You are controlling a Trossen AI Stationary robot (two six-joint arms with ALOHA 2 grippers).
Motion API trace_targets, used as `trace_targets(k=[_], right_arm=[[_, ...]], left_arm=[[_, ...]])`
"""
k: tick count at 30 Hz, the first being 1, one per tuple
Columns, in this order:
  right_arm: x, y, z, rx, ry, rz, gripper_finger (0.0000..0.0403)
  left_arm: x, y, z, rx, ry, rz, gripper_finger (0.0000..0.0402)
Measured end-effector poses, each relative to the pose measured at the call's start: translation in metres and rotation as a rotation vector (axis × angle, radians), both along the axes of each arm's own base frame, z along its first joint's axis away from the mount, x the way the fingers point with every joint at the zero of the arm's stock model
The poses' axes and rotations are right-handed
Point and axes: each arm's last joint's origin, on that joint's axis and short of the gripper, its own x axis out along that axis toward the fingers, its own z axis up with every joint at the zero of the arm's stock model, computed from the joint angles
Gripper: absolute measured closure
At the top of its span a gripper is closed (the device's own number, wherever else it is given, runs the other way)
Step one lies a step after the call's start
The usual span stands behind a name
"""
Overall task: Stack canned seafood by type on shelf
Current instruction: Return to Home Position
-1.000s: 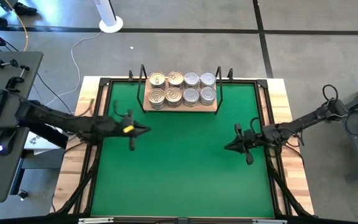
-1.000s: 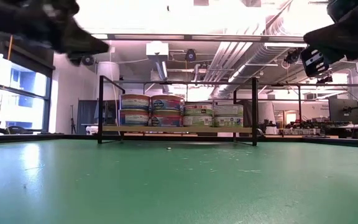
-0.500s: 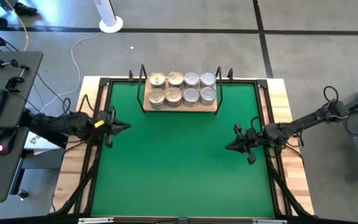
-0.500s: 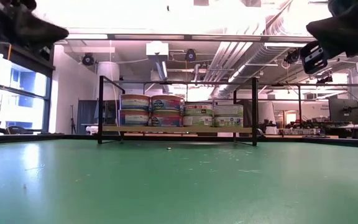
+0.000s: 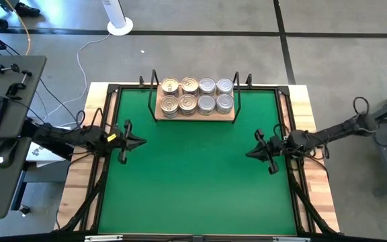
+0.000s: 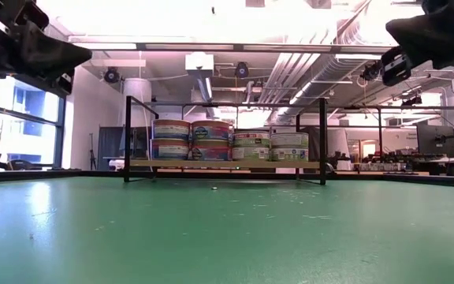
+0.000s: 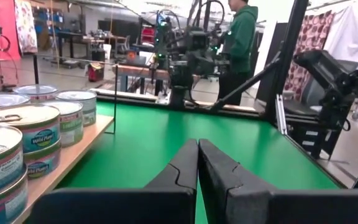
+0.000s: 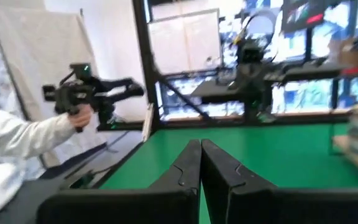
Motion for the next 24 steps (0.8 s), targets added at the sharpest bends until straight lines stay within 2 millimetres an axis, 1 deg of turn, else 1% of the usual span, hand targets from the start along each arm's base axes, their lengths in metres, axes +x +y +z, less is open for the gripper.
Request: trace_targets(k=[3,5,8,12,18,24], right_arm=[[-0.005,-0.01,0.003,-0.008,-0.023,-0.037,0.0402],[-0.01,-0.014,0.005,0.009,-0.036,-0.03,0.0402],[-0.02,-0.017,0.008,0.017,-0.069,-0.013,0.0402],[-0.031,-0.02,0.004,0.013,-0.049,-0.041,0.0402],[-0.03,-0.02,-0.004,0.029,0.032,-0.072,0.0403],[-0.029,-0.021,-0.011,-0.013,0.103,-0.097,0.0402]], left_arm=[[0.0,0.0,0.0,0.0,-0.002,-0.002,0.0401],[0.0,0.0,0.0,0.0,0.0,-0.004,0.0401],[0.0,0.0,-0.001,0.007,0.006,-0.005,0.0401],[0.0,0.0,-0.001,0.027,0.01,-0.005,0.0402],[0.0,0.0,-0.002,0.076,0.015,-0.004,0.0401],[0.0,0.0,-0.002,0.157,0.018,0.006,0.0401]])
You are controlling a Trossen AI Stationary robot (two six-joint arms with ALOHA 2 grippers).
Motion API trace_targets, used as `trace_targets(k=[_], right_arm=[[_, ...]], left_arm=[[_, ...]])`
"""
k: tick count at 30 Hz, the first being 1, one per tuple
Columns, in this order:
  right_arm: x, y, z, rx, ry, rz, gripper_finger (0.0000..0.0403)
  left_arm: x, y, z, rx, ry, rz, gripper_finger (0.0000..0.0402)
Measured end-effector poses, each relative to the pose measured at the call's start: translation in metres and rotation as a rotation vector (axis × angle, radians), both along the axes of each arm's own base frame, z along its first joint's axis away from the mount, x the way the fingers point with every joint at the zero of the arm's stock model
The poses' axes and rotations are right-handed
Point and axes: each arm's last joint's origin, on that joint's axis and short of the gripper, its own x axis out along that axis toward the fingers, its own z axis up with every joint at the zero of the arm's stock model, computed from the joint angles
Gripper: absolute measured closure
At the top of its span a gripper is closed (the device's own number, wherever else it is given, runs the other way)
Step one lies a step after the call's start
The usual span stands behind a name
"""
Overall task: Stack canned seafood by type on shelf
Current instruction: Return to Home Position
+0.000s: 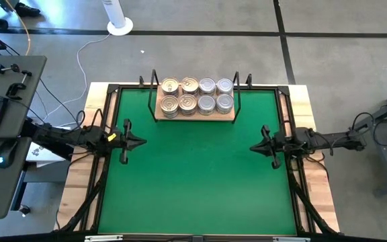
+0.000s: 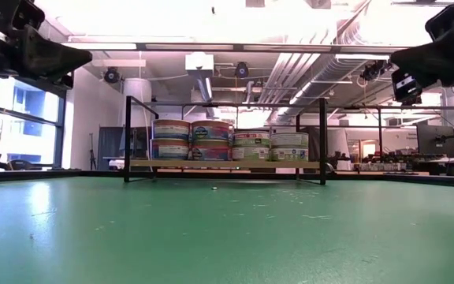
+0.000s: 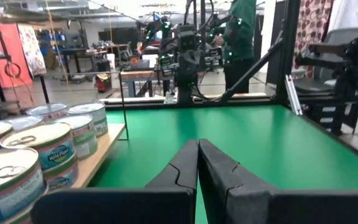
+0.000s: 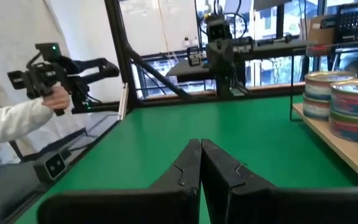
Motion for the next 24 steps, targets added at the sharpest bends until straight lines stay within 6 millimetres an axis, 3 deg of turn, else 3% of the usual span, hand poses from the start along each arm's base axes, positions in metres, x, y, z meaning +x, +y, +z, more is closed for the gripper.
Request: trace_targets(k=[11,24], right_arm=[[0.0029,-0.001,-0.0041,-0.094,0.038,-0.046,0.0402],[0.0032,-0.0011,-0.0046,-0.052,0.049,-0.05,0.0402]], left_arm=[[0.0005,0.003,-0.0002,-0.011,0.002,0.034,0.0402],[0.0024,0.0027,-0.0024,-0.011,0.03,0.033,0.0402]])
